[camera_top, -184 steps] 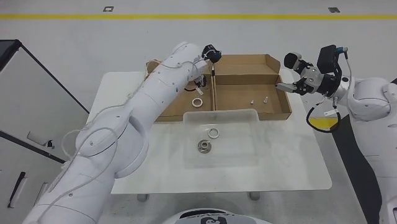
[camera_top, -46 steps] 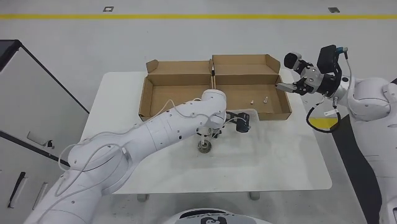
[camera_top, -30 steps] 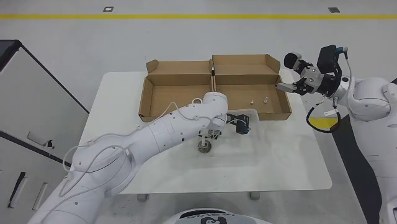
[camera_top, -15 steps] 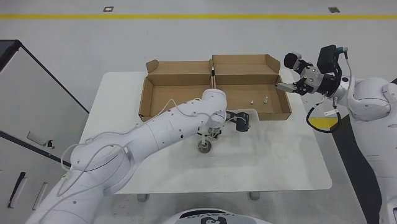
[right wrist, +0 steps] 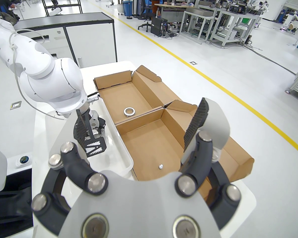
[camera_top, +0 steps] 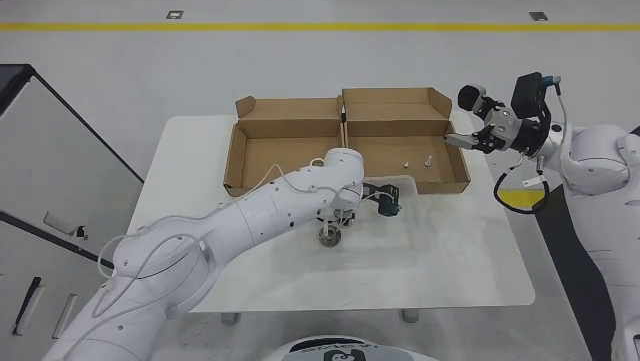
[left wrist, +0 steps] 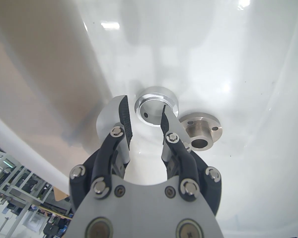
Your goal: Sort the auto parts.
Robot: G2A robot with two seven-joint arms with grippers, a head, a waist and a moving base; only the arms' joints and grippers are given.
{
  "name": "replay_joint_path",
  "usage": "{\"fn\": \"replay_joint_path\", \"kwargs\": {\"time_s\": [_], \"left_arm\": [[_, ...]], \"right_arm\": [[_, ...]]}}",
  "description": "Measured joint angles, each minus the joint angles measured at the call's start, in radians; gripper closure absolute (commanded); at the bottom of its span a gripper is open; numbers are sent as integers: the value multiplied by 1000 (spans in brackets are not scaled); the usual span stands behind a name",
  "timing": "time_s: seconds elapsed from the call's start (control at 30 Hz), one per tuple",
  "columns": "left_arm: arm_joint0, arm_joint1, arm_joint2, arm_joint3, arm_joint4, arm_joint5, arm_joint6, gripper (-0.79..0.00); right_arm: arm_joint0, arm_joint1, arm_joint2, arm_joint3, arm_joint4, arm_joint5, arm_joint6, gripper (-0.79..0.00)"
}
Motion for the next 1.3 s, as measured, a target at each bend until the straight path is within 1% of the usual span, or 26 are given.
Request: {"fn": "replay_joint_path", "kwargs": {"time_s": [0.23,0.5,1.0,1.3], "left_arm": [[-5,-1,0,-4,-21,-4,4,-351],[-18,1,0,12,-59,6,-6,-311],[-8,-20,0,59,-60,-6,6,-262],[-17,-32,0,89,-63,-12,12,-252]], "right_arm": [[0,0,0,0,0,0,0,-785],[0,0,0,0,0,0,0,-785],[0,0,0,0,0,0,0,-785],[0,0,0,0,0,0,0,-785]]}}
